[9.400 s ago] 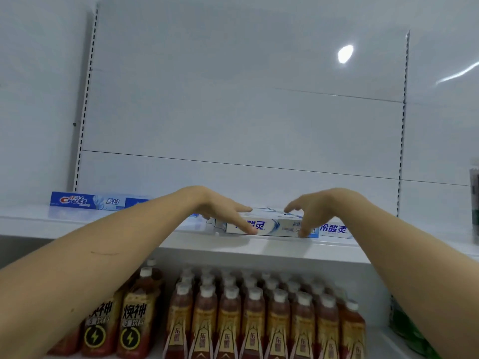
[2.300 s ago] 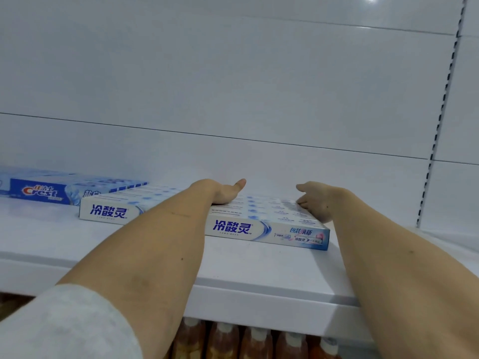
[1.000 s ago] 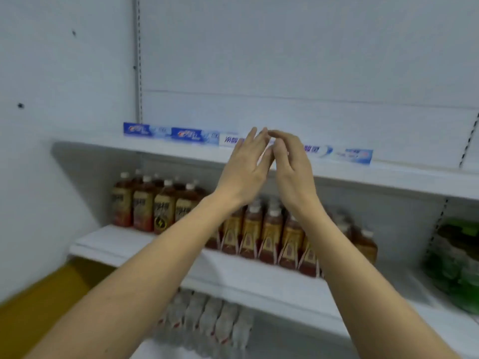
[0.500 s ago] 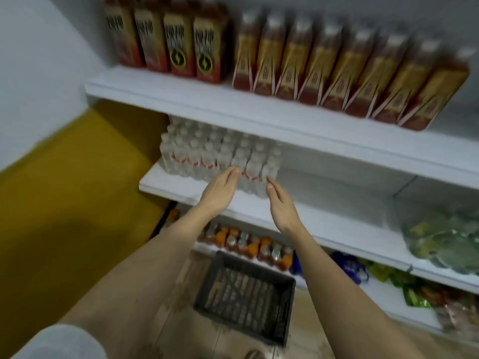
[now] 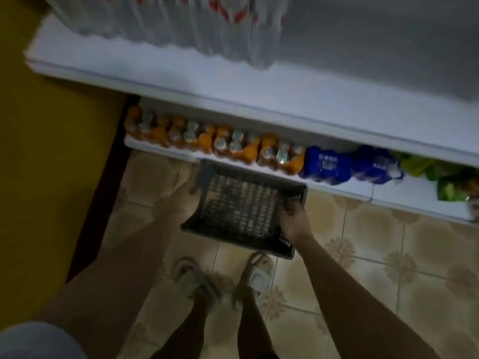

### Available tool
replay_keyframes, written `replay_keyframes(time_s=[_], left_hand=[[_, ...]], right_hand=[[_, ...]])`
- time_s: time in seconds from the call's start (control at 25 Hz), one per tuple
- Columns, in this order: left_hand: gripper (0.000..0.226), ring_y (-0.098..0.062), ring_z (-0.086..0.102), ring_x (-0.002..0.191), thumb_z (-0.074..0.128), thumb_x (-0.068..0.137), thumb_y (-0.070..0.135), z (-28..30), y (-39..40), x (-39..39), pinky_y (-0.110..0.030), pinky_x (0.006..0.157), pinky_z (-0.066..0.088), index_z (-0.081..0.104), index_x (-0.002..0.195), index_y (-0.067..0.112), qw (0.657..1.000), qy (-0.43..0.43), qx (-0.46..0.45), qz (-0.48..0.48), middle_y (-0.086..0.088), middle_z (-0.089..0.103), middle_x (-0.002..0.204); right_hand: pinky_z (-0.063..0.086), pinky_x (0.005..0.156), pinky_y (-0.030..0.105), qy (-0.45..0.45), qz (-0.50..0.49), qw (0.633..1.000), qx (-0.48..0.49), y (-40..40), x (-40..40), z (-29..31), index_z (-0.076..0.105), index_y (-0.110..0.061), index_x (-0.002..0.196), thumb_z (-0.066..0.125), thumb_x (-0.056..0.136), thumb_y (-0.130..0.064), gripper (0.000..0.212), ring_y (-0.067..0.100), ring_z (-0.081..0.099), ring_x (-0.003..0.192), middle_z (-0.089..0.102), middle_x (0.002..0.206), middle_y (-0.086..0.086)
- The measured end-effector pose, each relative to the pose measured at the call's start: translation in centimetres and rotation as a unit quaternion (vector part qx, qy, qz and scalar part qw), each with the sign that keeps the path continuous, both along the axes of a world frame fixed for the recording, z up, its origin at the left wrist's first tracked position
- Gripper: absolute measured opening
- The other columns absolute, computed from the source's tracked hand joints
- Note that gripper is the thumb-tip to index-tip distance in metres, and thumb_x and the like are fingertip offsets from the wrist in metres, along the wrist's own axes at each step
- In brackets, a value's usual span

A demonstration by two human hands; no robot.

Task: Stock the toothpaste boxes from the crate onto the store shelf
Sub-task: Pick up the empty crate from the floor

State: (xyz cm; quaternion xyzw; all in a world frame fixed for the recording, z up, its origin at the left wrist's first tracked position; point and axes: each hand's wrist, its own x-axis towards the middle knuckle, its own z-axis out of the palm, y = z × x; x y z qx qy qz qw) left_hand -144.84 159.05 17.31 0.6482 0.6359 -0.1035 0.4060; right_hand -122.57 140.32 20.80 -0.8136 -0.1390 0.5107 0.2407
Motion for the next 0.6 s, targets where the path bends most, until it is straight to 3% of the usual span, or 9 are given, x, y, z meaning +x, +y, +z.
replay_keyframes(time_s=[0.08, 0.12, 0.24, 0.28, 0.36, 0.48, 0.6], left_hand=[[0.036, -0.042, 0.061, 0.104, 0.048, 0.096, 0.04, -6.8, -0.5, -1.3, -0.041, 0.085, 0.045, 0.061, 0.097, 0.006, 0.999, 0.033, -0.02, -0.02, -0.017, 0.063, 0.095], [0.038, -0.04, 0.061, 0.103, 0.049, 0.095, 0.042, -9.5, -0.5, -1.8, -0.04, 0.087, 0.046, 0.06, 0.103, 0.006, 0.999, 0.047, -0.022, -0.013, -0.015, 0.063, 0.097], [0.067, -0.04, 0.057, 0.114, 0.053, 0.09, 0.051, -18.3, 0.5, -2.5, -0.044, 0.095, 0.048, 0.042, 0.142, 0.01, 0.998, 0.046, 0.019, 0.041, -0.017, 0.054, 0.133], [0.069, -0.038, 0.056, 0.116, 0.055, 0.09, 0.047, -20.4, 1.3, -2.3, -0.044, 0.095, 0.049, 0.037, 0.146, 0.01, 0.997, 0.043, 0.027, 0.06, -0.016, 0.05, 0.138], [0.058, -0.03, 0.056, 0.109, 0.058, 0.095, 0.032, -23.9, 1.9, -1.6, -0.036, 0.087, 0.047, 0.038, 0.143, 0.008, 0.995, 0.007, 0.017, 0.096, -0.009, 0.053, 0.129], [0.042, -0.018, 0.05, 0.096, 0.054, 0.097, 0.028, -27.4, 2.4, -1.0, -0.03, 0.081, 0.042, 0.048, 0.133, 0.008, 0.986, -0.012, 0.054, 0.159, -0.003, 0.051, 0.109], [0.037, -0.019, 0.057, 0.084, 0.054, 0.096, 0.029, -27.5, 3.2, -1.3, -0.035, 0.08, 0.051, 0.056, 0.127, 0.009, 0.976, -0.035, 0.031, 0.215, -0.001, 0.058, 0.096]], right_hand=[[0.052, 0.092, 0.047, -0.011, 0.023, 0.996, -0.088, -1.3, 0.6, -9.3, 0.054, -0.016, 0.124, 0.062, 0.076, -0.047, 0.057, 0.035, 0.061, 0.106, 0.061, 0.122, 0.013], [0.05, 0.096, 0.048, -0.026, 0.021, 0.991, -0.128, -1.3, 0.7, -11.9, 0.049, -0.015, 0.13, 0.063, 0.071, -0.049, 0.07, 0.037, 0.058, 0.11, 0.057, 0.128, 0.015], [0.037, 0.106, 0.046, -0.12, -0.035, 0.971, -0.204, -1.2, 1.6, -20.5, 0.028, -0.005, 0.144, 0.068, 0.082, -0.034, 0.079, 0.04, 0.04, 0.129, 0.035, 0.142, 0.019], [0.034, 0.106, 0.046, -0.157, -0.053, 0.963, -0.215, -1.1, 2.2, -22.7, 0.023, -0.004, 0.146, 0.066, 0.085, -0.03, 0.079, 0.04, 0.036, 0.131, 0.032, 0.144, 0.019], [0.036, 0.104, 0.044, -0.201, -0.105, 0.952, -0.205, -2.0, 2.9, -26.8, 0.024, -0.003, 0.144, 0.059, 0.091, -0.024, 0.066, 0.04, 0.04, 0.13, 0.037, 0.143, 0.021], [0.045, 0.096, 0.043, -0.239, -0.149, 0.942, -0.184, -3.3, 4.3, -30.7, 0.046, -0.001, 0.129, 0.056, 0.092, -0.018, 0.043, 0.039, 0.055, 0.118, 0.056, 0.128, 0.022], [0.052, 0.092, 0.041, -0.261, -0.159, 0.938, -0.162, -3.7, 5.1, -31.0, 0.06, -0.004, 0.117, 0.059, 0.092, -0.019, 0.029, 0.035, 0.063, 0.109, 0.065, 0.117, 0.017]])
